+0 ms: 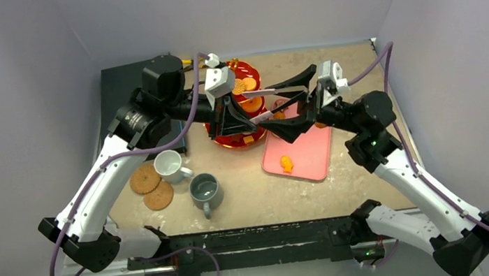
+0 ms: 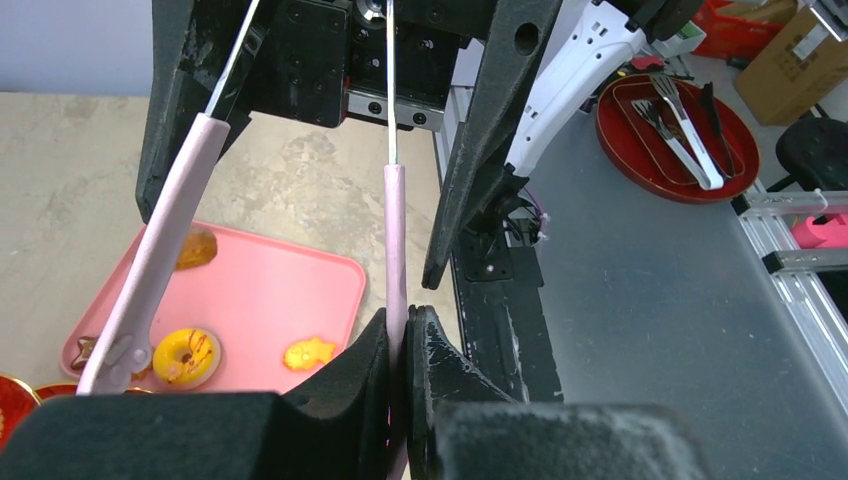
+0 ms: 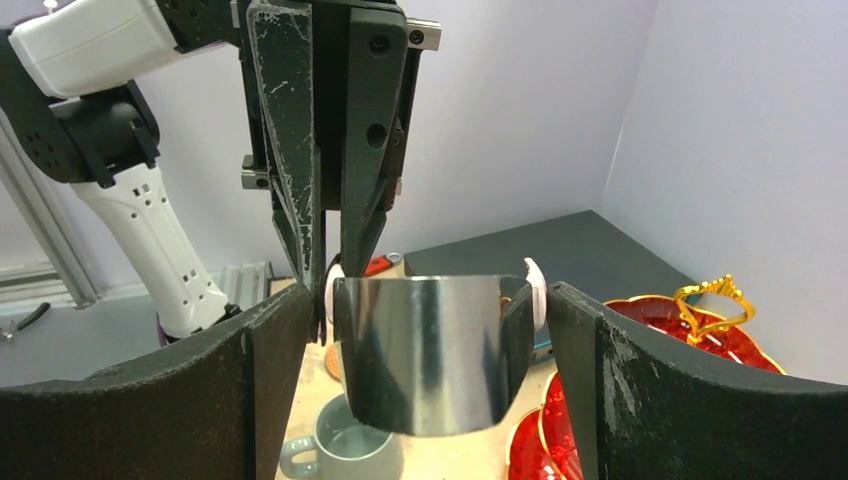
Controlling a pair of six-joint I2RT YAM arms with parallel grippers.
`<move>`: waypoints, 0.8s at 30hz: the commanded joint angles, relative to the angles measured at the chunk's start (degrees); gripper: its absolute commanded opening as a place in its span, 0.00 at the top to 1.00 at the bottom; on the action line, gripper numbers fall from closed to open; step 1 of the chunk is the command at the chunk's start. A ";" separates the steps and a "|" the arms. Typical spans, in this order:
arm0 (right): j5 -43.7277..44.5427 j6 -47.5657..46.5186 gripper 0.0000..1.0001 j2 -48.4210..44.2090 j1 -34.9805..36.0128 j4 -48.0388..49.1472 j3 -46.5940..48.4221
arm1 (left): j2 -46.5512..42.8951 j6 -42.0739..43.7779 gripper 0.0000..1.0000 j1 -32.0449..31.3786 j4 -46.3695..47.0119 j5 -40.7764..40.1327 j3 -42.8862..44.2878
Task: Serve the afternoon tea
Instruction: Adjust the clamp.
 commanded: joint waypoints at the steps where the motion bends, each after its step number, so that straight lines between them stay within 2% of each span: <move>1: -4.03 5.10 0.11 -0.16 0.20 5.30 -1.00 | -0.73 3.33 1.00 0.28 3.88 -2.20 -0.03; 5: -5.47 6.89 0.11 -0.40 0.20 7.63 -1.98 | -0.57 3.99 1.00 0.22 3.53 -2.25 -0.17; 8: -4.54 7.03 0.16 -0.15 0.20 7.25 -2.47 | -0.45 4.40 1.00 0.23 3.44 -2.32 -0.12; 13: -0.31 5.52 0.27 0.05 0.20 4.80 -2.93 | -0.20 4.41 1.00 0.21 3.15 -2.36 0.27; 17: 4.52 3.40 0.32 -1.42 0.22 3.35 -4.14 | 0.00 4.94 0.98 0.26 2.19 -3.19 1.00; 19: 6.76 2.52 0.34 -2.27 0.20 3.28 -4.95 | 0.08 5.11 0.80 0.26 1.85 -3.48 1.17; 21: 9.05 1.54 0.35 -3.23 0.20 2.85 -5.52 | 0.09 5.30 0.59 0.21 1.49 -4.02 1.32; 23: 10.01 1.08 0.36 -4.01 0.20 2.23 -6.22 | 0.08 5.40 0.45 0.25 1.19 -5.20 1.51; 24: 11.00 0.96 0.38 -4.64 0.20 2.12 -6.70 | 0.09 5.65 0.42 0.21 0.95 -5.83 1.66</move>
